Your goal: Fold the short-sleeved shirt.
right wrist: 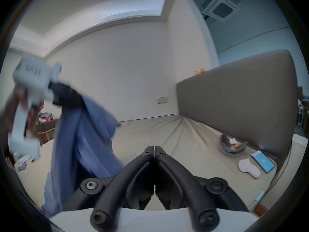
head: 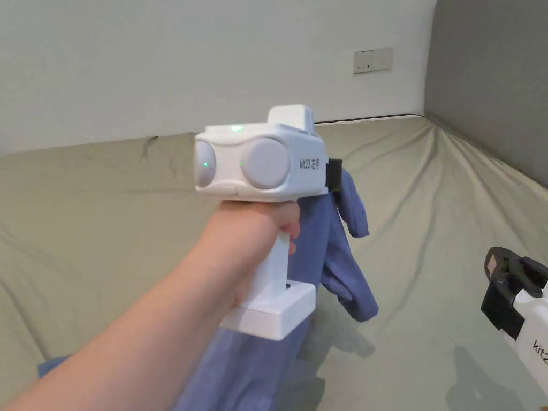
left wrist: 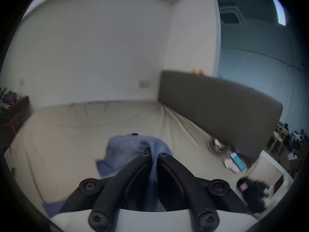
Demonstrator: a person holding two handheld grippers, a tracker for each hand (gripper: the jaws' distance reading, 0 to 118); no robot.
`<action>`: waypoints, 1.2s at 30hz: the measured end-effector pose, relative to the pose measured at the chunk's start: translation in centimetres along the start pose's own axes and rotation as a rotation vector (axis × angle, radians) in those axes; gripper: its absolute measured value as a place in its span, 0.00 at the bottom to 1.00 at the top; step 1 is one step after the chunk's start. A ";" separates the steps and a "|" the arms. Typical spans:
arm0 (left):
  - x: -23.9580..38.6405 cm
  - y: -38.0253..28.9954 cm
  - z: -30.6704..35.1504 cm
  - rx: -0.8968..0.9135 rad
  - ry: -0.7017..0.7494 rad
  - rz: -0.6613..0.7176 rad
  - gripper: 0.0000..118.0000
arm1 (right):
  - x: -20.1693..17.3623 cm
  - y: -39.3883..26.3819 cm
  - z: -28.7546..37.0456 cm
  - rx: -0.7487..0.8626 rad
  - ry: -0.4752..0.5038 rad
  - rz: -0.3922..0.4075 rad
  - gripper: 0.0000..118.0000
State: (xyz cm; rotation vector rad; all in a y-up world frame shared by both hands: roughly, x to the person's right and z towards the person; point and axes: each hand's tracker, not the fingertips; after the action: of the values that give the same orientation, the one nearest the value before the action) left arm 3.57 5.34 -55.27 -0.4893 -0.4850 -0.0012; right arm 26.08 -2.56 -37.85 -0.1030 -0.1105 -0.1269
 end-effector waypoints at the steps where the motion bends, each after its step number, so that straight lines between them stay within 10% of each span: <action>1: 1.3 -1.8 -1.9 -0.041 -0.013 -0.013 0.00 | 0.9 0.0 0.2 0.000 -0.019 -0.004 0.00; 12: 9.2 -19.6 -16.1 -0.439 -0.012 -0.154 0.03 | 5.3 -0.8 2.4 -0.028 -0.098 0.003 0.00; 17: 7.7 -19.7 -14.6 -0.332 0.027 -0.123 0.91 | 4.6 -1.0 1.7 -0.043 -0.078 0.011 0.00; 19: 6.0 -18.2 -12.3 -0.298 -0.014 -0.034 0.99 | 4.0 -1.1 1.4 -0.046 -0.060 0.014 0.00; 30: -11.3 -13.3 15.7 0.291 0.354 0.036 0.96 | -2.9 -2.5 -0.8 -0.091 0.130 0.120 0.00; 34: -16.0 -16.7 22.4 0.320 0.588 0.080 0.67 | -5.6 -3.2 -1.2 -0.117 0.197 0.141 0.00; 36: -18.0 -19.0 24.1 0.312 0.649 0.140 0.00 | -7.0 -3.7 -1.1 -0.153 0.232 0.146 0.00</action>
State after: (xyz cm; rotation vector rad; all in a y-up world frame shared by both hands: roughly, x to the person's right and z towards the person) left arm -25.37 -2.61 -36.18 -0.1938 0.1866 0.0479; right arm 18.76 -5.51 -39.43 -0.2473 0.1383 -0.0004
